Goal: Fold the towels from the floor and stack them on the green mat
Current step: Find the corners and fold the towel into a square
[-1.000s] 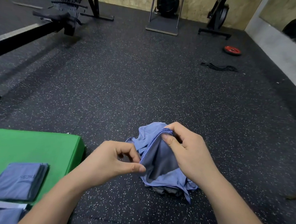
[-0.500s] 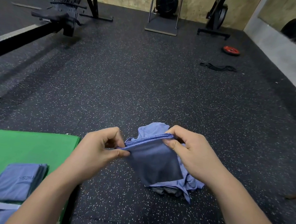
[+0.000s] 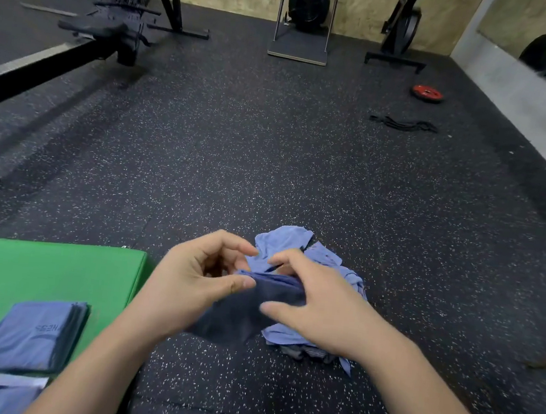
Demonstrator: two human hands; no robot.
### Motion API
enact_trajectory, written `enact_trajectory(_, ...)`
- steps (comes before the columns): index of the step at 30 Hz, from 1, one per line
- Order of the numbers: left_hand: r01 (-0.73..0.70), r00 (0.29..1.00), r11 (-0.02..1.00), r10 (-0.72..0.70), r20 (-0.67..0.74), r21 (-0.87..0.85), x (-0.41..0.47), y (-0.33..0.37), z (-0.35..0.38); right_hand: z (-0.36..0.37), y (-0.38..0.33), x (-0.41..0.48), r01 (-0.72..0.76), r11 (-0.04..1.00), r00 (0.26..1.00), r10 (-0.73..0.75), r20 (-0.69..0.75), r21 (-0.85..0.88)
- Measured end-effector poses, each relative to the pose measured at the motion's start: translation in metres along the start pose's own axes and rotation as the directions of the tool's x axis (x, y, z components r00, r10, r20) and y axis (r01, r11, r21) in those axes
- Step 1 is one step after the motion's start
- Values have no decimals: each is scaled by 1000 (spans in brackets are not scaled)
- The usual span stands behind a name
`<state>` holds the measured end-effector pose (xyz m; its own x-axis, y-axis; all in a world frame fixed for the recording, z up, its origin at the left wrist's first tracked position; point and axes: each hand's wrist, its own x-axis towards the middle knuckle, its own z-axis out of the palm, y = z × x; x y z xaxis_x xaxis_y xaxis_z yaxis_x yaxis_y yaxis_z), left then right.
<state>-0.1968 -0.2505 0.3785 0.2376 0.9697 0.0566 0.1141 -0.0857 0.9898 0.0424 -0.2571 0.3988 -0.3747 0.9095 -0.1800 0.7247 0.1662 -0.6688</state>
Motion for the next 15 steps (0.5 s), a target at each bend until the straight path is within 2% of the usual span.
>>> enact_trajectory(4, 14, 999, 999, -15, 33, 33, 0, -1, 6, 20, -8, 9, 98, 995, 994, -97, -43, 25)
enact_trajectory(9, 1, 999, 1000, -2, -32, -26, 3, -8, 1, 26, -14, 15, 187, 980, 978, -179, -108, 64)
enact_trajectory(15, 121, 977, 993, -121, 175, 6, 1, -14, 3, 16, -20, 11, 264, 964, 951, -258, -171, 11)
